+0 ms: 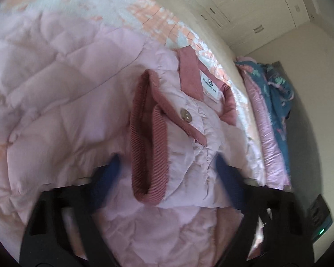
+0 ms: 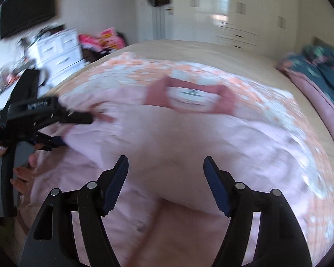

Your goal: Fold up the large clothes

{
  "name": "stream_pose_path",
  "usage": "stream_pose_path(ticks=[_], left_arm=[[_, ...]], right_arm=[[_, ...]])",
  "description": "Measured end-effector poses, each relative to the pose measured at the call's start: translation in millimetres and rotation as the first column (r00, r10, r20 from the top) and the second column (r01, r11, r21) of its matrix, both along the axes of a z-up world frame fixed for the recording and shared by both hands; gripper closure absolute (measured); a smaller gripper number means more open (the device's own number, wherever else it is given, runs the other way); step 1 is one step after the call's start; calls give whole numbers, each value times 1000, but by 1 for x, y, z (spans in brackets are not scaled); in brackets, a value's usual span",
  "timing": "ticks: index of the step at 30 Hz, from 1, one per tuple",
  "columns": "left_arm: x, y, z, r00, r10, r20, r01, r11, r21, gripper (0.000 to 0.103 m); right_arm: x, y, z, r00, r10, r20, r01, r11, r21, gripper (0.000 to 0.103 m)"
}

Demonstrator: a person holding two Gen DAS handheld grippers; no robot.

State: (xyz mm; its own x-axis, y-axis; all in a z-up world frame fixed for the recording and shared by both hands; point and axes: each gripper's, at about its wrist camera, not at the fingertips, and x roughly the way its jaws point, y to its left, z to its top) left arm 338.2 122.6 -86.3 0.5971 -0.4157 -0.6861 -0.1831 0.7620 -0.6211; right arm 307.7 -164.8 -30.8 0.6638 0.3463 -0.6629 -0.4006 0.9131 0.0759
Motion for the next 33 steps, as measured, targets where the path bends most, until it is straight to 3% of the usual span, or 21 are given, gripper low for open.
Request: stream_pose_path(ticks=[1, 2, 4, 7, 11, 14, 21, 33], left_arm=[[1, -5, 0, 1000, -10, -4, 10, 1000, 25, 67], [2, -10, -1, 1000, -28, -7, 28, 998, 49, 68], [-1, -11, 1, 999, -47, 16, 46, 998, 36, 82], [-7, -5, 16, 996, -33, 77, 29, 998, 53, 90], [-17, 4, 38, 991, -10, 135, -7, 992, 129, 91], [-20, 6, 41, 992, -10, 129, -11, 987, 163, 91], [-22, -2, 22, 998, -14, 57, -3, 959, 285, 90], [-18, -9, -2, 1000, -21, -8, 23, 935, 355, 82]], right_arm=[[1, -12, 0, 1000, -30, -9, 30, 999, 13, 34], [3, -25, -2, 998, -67, -18, 67, 997, 22, 34], [4, -49, -5, 990, -137, -37, 138, 990, 18, 34], [8, -77, -8, 979, -195, -62, 197, 980, 20, 34], [15, -101, -4, 966, -244, -82, 248, 968, 40, 32], [23, -103, 1, 968, -241, -75, 243, 970, 25, 31], [47, -100, -18, 972, -203, -119, 207, 978, 18, 29], [61, -114, -65, 942, -219, -256, 228, 974, 6, 29]])
